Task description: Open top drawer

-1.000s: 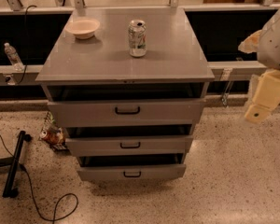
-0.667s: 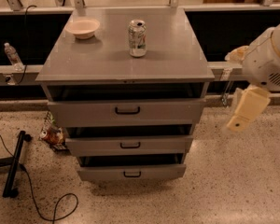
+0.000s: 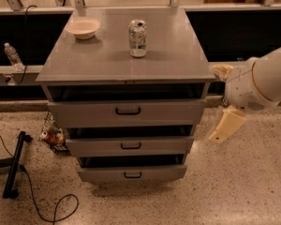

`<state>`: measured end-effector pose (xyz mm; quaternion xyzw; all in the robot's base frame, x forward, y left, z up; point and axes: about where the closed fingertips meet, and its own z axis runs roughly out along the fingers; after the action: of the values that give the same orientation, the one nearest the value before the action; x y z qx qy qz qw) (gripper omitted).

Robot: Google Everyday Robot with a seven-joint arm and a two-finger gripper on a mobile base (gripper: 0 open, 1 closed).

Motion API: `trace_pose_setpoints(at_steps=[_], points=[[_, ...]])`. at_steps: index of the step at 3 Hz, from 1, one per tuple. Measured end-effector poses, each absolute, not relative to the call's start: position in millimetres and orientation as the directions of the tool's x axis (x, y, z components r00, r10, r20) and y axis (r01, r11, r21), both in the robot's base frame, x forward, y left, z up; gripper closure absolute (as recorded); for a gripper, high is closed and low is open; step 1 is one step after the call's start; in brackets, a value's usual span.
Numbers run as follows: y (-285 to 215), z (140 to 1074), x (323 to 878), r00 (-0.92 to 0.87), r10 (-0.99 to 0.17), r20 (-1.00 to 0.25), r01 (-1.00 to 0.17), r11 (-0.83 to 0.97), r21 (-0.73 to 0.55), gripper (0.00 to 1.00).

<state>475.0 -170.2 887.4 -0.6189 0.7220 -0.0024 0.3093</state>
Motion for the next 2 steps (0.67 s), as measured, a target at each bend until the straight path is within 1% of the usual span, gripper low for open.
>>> trace_pose_setpoints(at_steps=[1,2], points=[[-156.0,841.5,504.2,0.002,-0.872,-0.490,-0.902,0.210,-0.378,0.00],[-155.2,838.7,505.5,0.002,-0.870,-0.492,-0.904,0.210,-0.373,0.00]])
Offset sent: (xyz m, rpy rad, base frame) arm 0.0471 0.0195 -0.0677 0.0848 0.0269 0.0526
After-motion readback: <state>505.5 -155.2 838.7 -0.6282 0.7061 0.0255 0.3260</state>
